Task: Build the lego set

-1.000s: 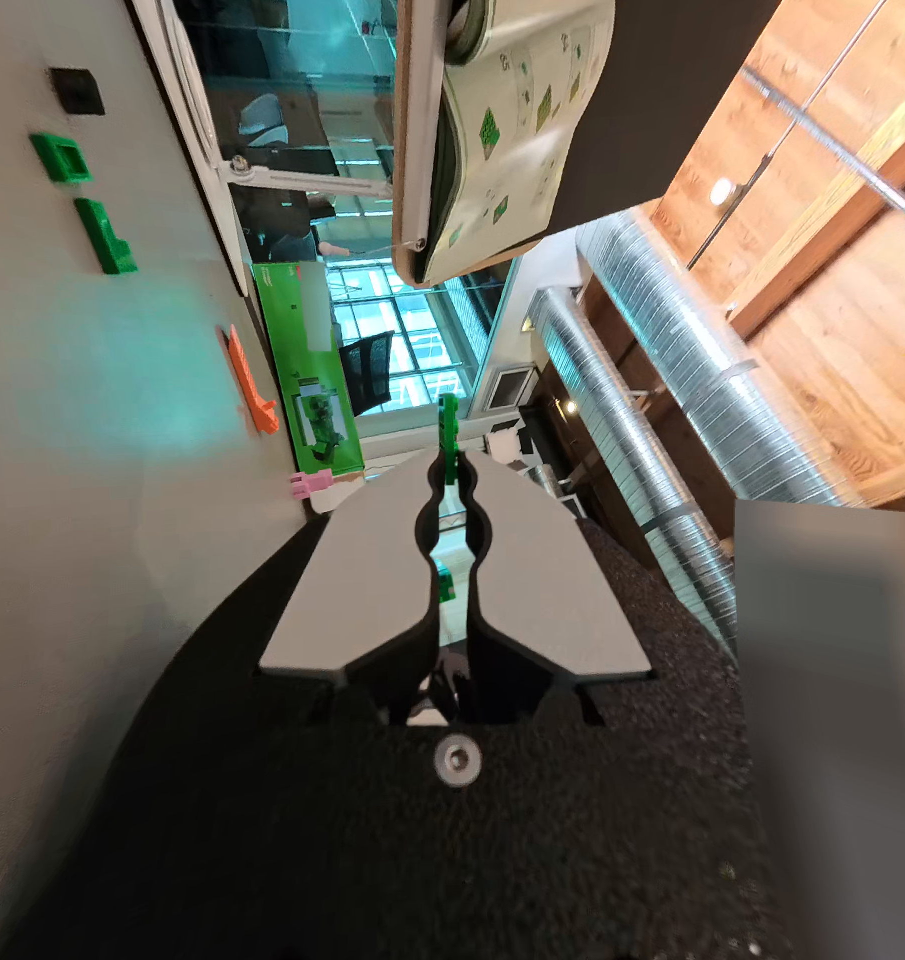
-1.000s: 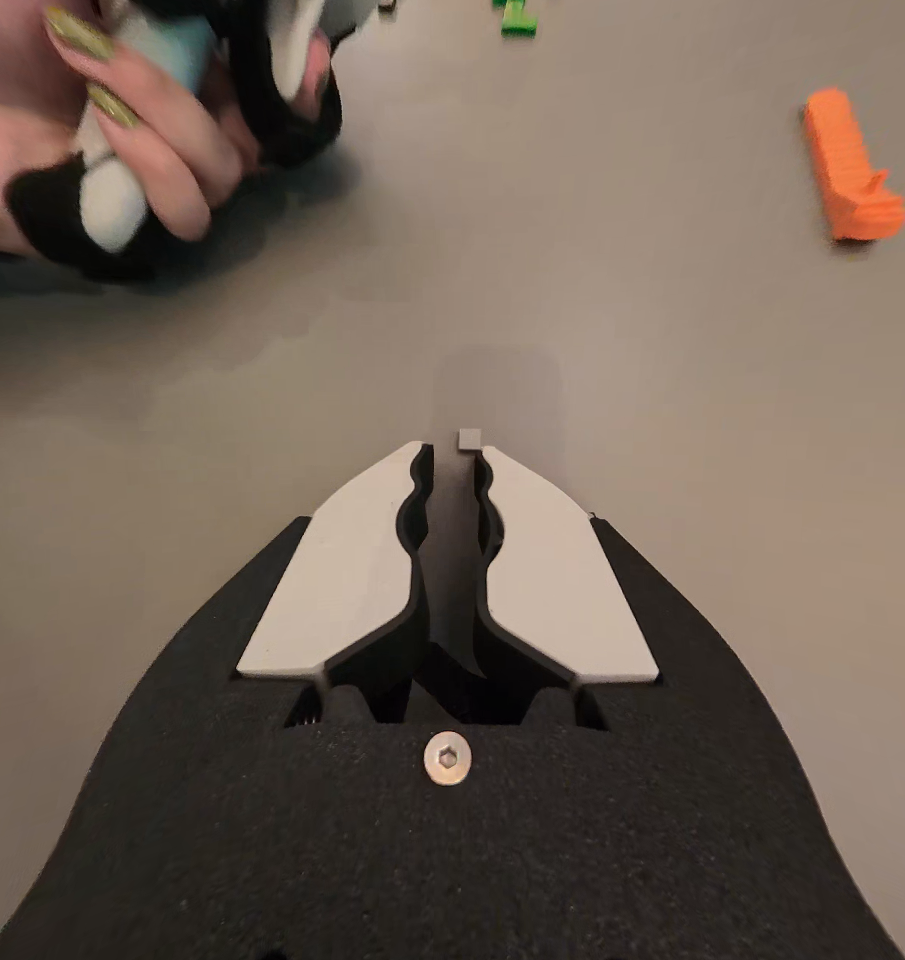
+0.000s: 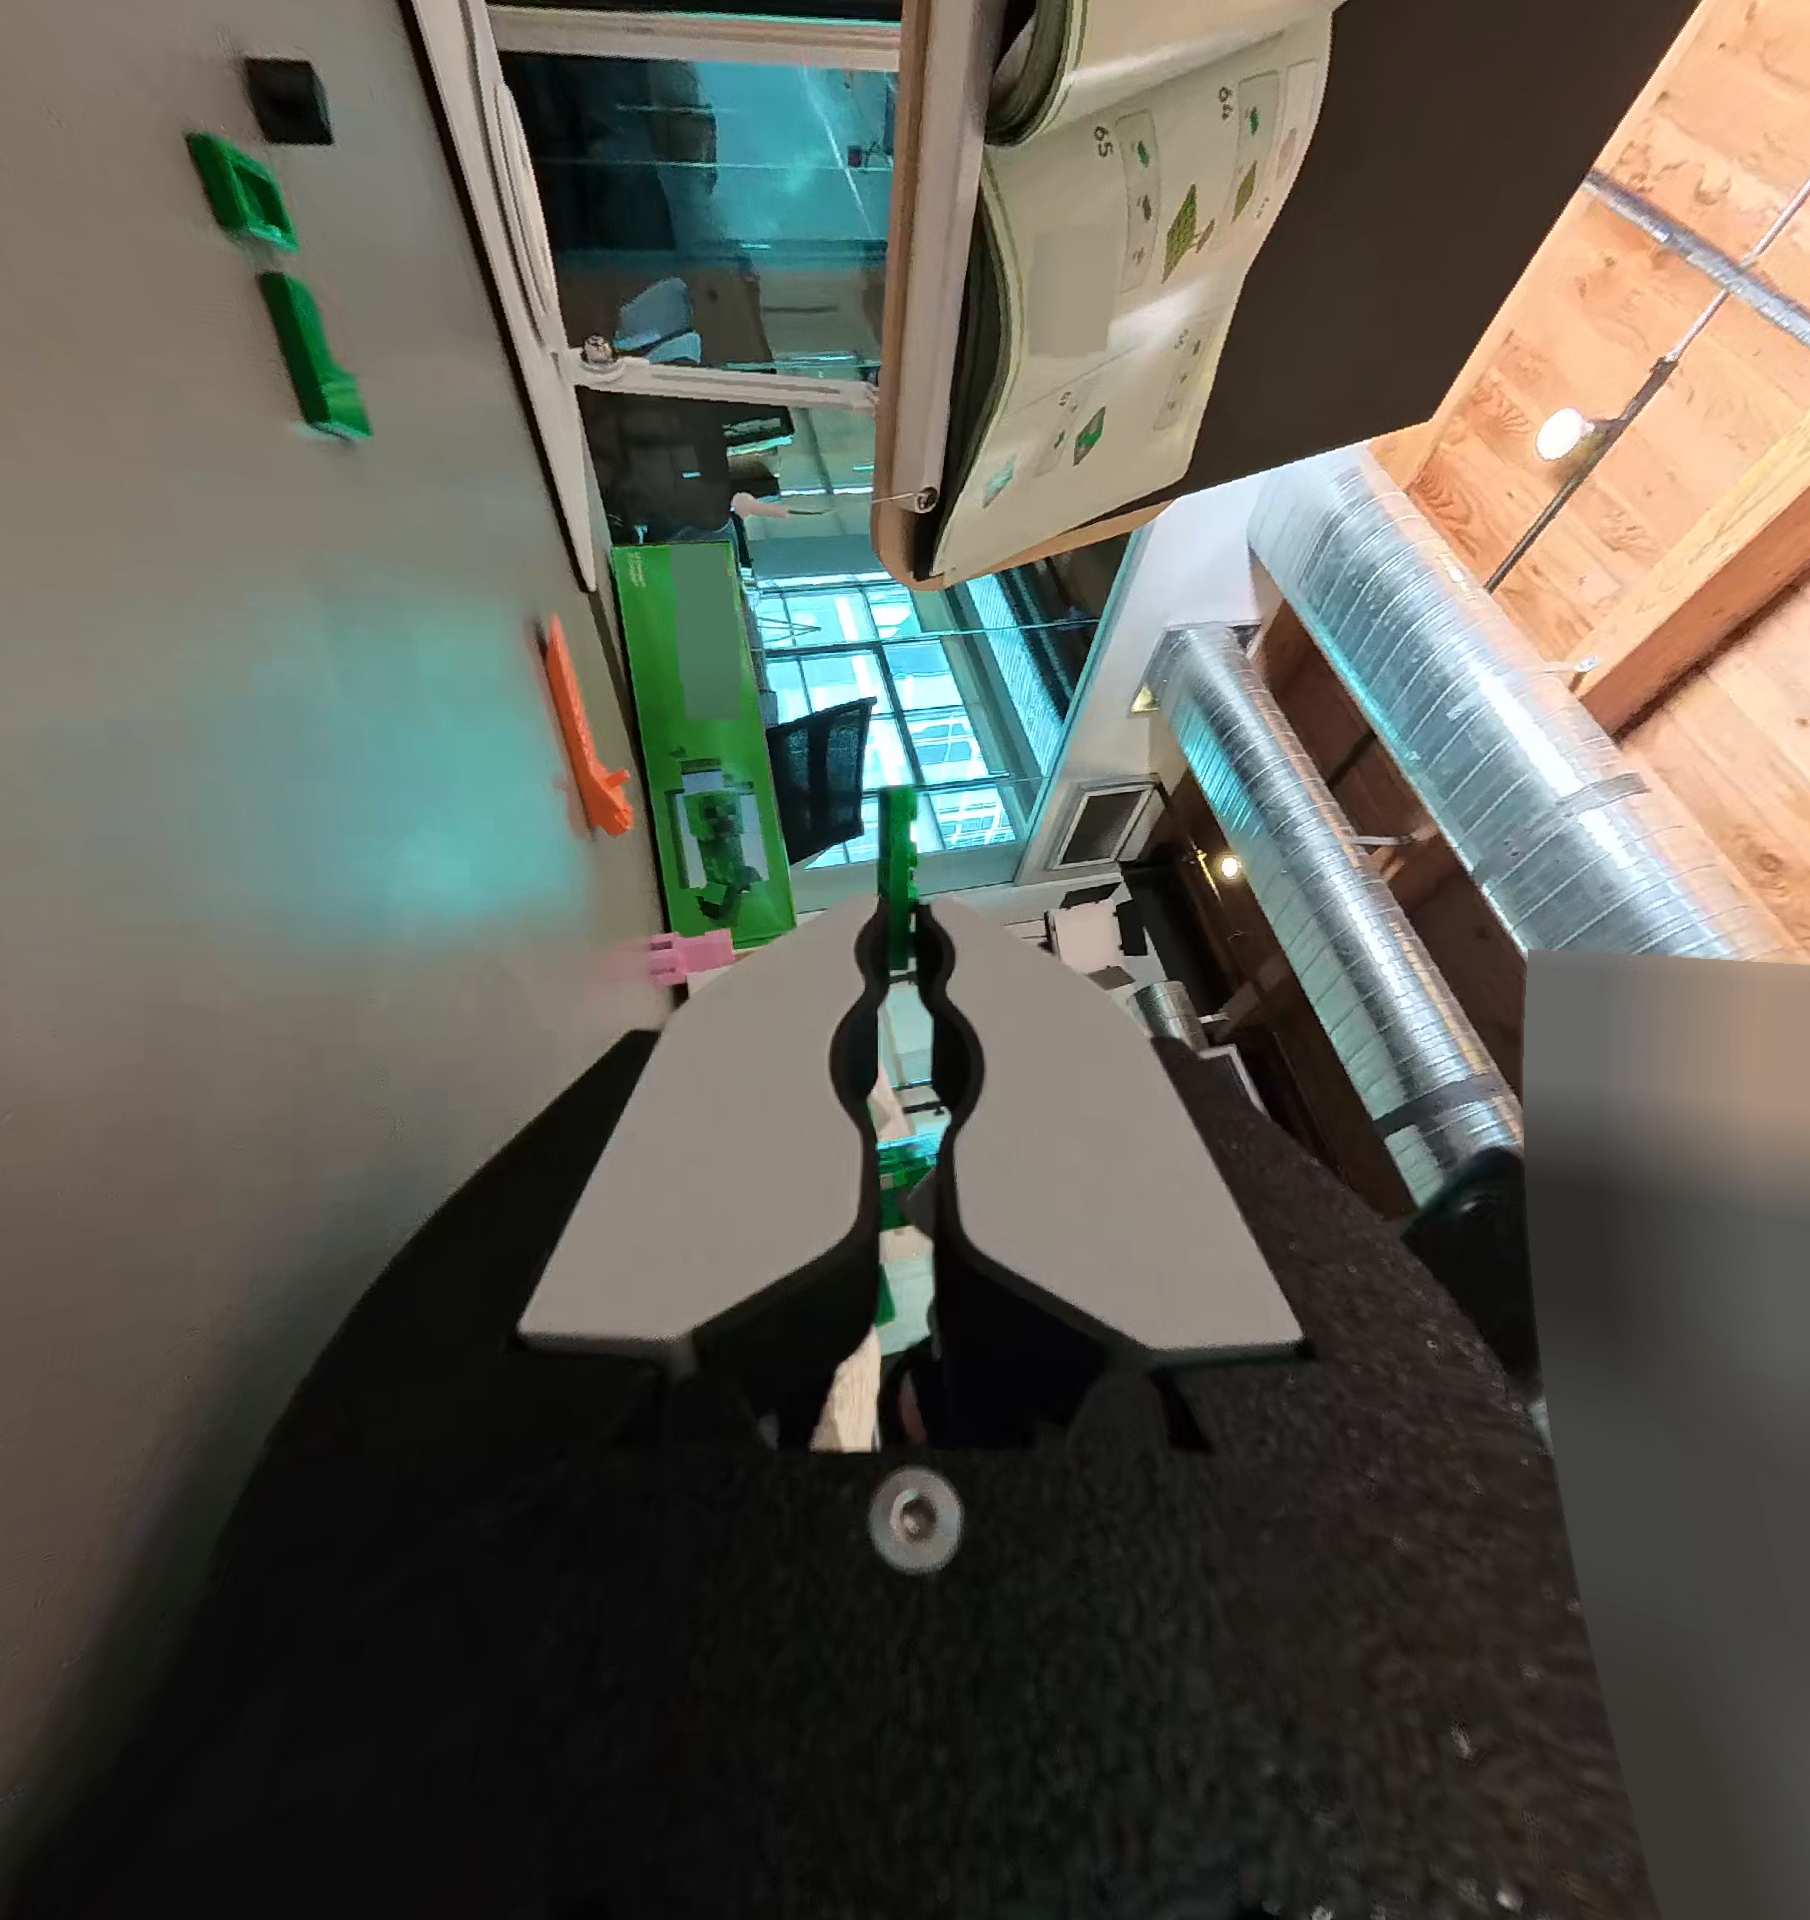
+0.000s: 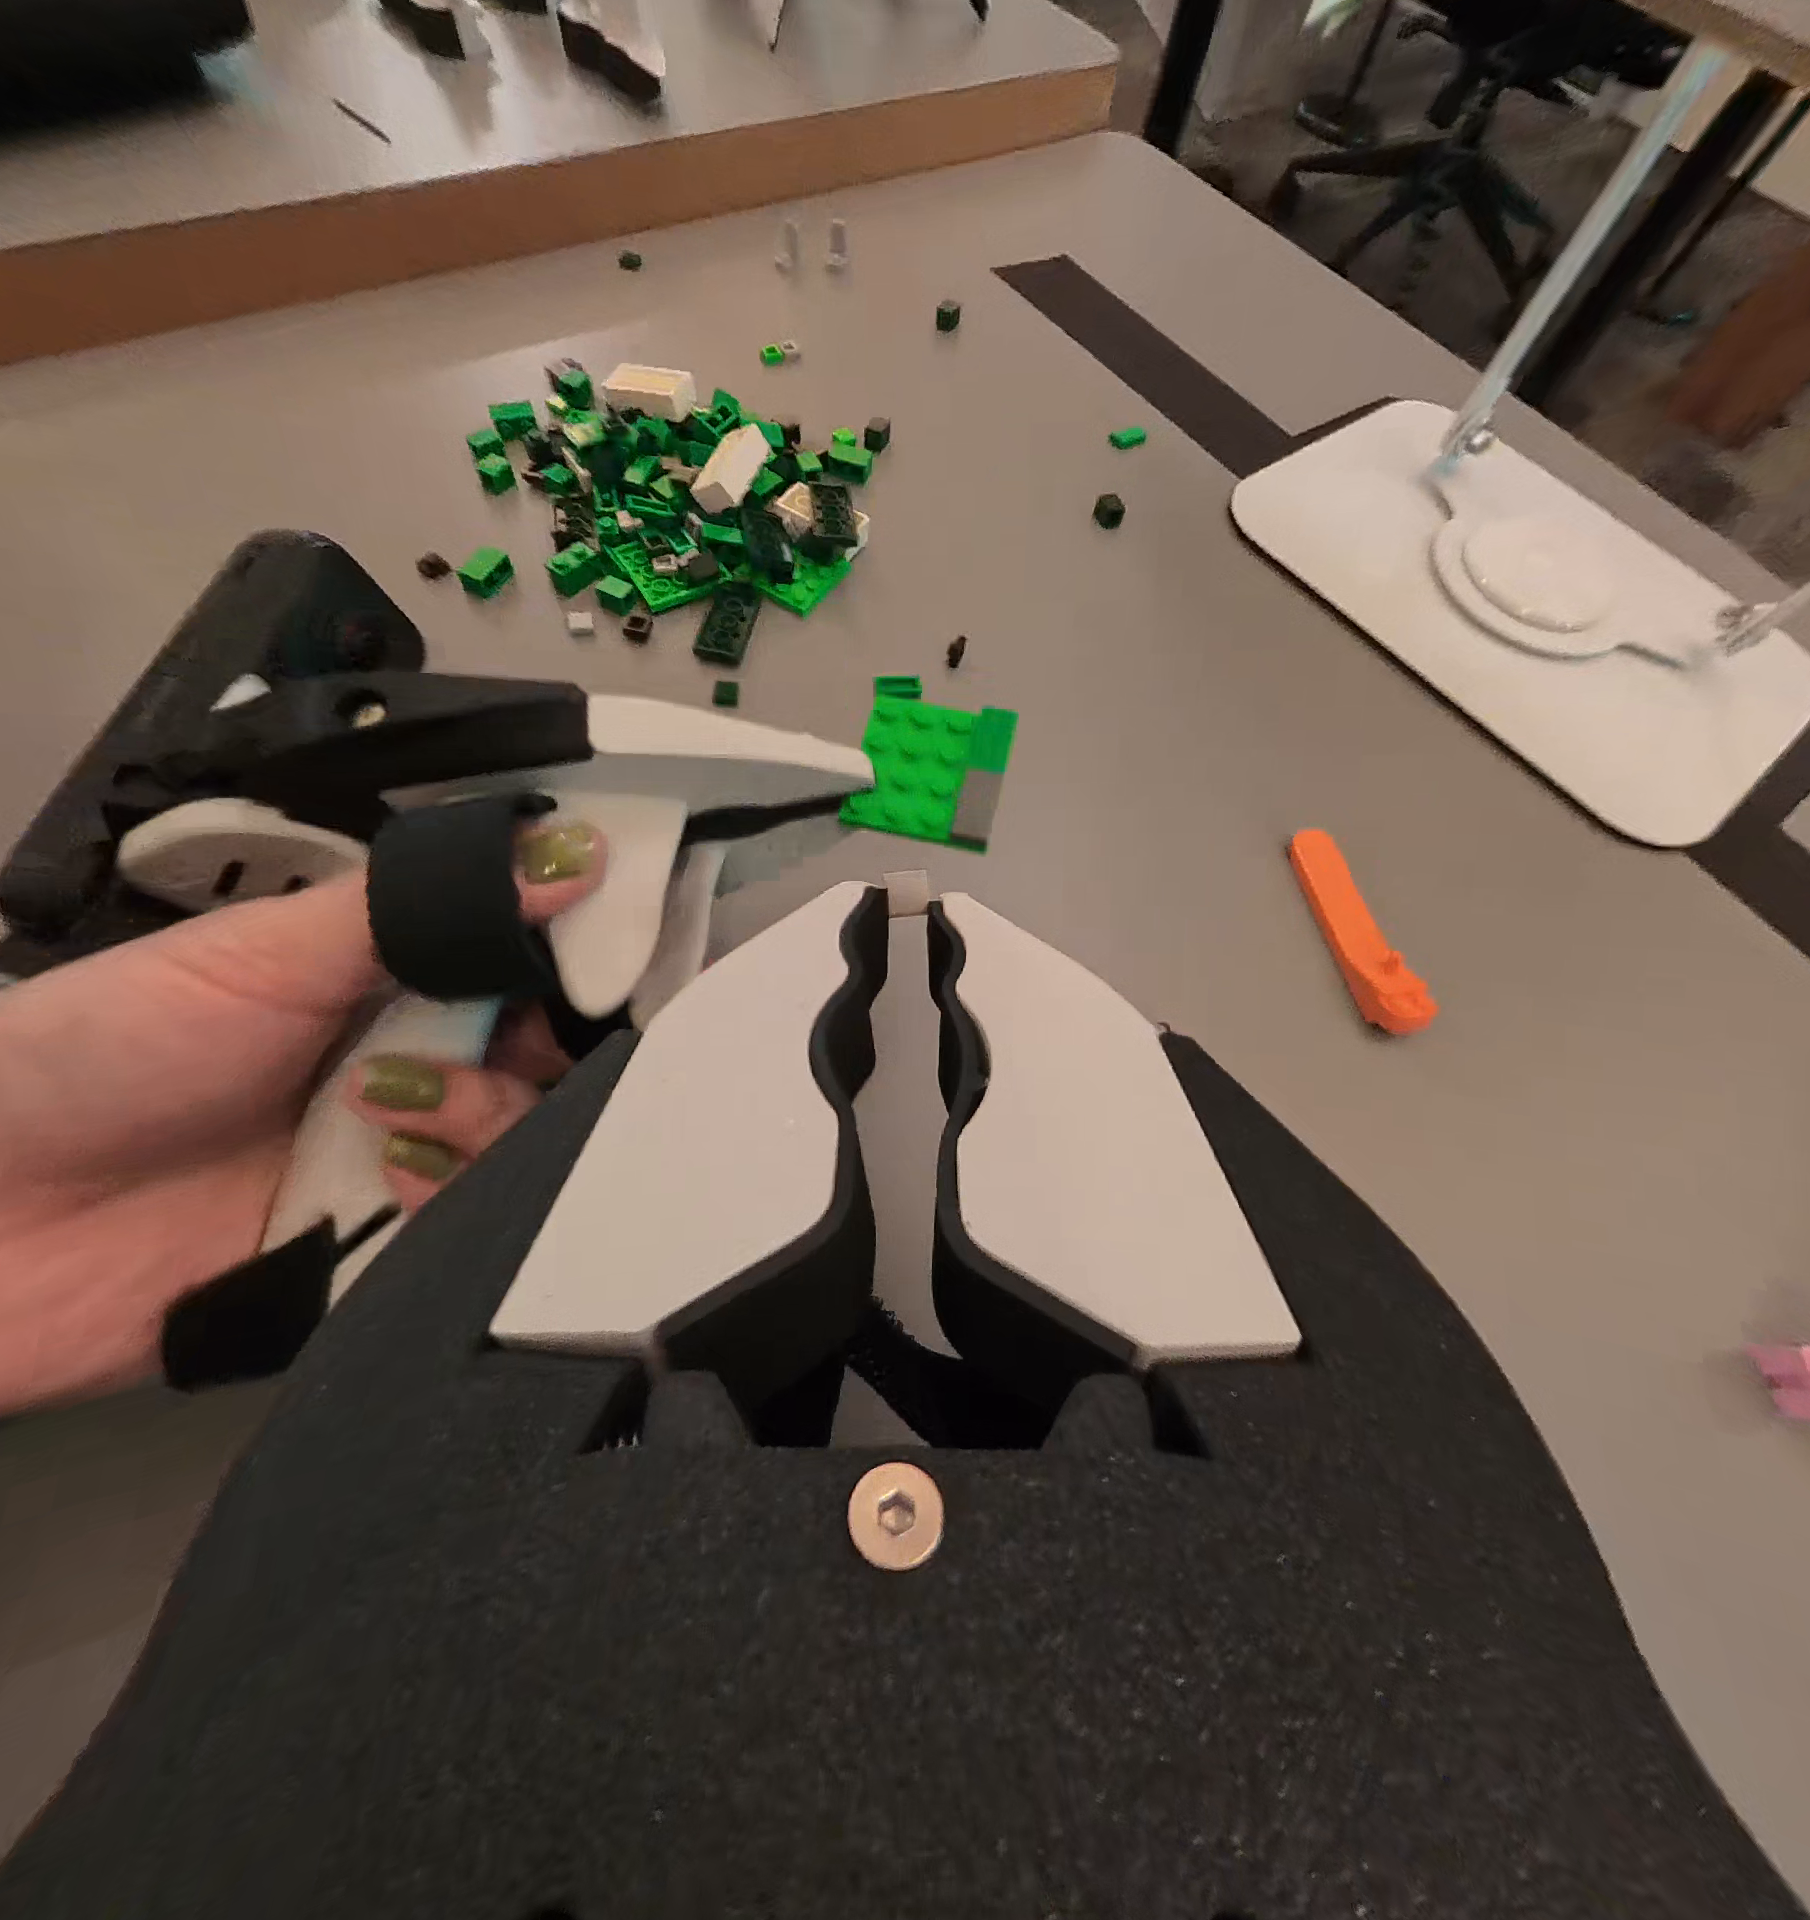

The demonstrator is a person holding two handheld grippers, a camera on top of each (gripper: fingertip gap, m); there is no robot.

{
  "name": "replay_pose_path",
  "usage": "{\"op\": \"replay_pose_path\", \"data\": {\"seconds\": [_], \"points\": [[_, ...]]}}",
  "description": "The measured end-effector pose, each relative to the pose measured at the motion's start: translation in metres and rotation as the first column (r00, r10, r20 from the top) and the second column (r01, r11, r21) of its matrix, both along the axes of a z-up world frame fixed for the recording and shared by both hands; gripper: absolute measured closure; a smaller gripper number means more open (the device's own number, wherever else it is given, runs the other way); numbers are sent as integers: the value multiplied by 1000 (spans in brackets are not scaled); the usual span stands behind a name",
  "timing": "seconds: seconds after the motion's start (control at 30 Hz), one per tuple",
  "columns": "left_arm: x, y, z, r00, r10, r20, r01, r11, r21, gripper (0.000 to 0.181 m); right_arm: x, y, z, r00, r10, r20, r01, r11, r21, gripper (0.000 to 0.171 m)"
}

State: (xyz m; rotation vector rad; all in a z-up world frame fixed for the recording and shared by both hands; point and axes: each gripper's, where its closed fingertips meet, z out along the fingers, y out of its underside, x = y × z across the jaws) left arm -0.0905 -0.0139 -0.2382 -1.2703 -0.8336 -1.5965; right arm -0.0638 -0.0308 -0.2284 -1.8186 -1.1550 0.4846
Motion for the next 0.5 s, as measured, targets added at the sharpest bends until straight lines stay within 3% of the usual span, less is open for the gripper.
{"op": "replay_pose_path", "data": {"seconds": [0.1,0.23,0.37,0.5], "points": [[4,-1,-3,999,-32,10,32,999,-16,178,-10,2,-7,992,35,118,-42,998,51,164],[18,-3,-3,987,-158,-10,158,987,-4,178,-5,3,-3,947,193,256,-233,963,135,164],[33,-5,-4,911,-411,-45,412,911,12,178,10,-11,8,847,440,299,-491,863,117,165],[33,-7,-6,837,-543,-59,544,839,-4,178,25,-6,5,797,477,371,-542,835,91,164]]}}
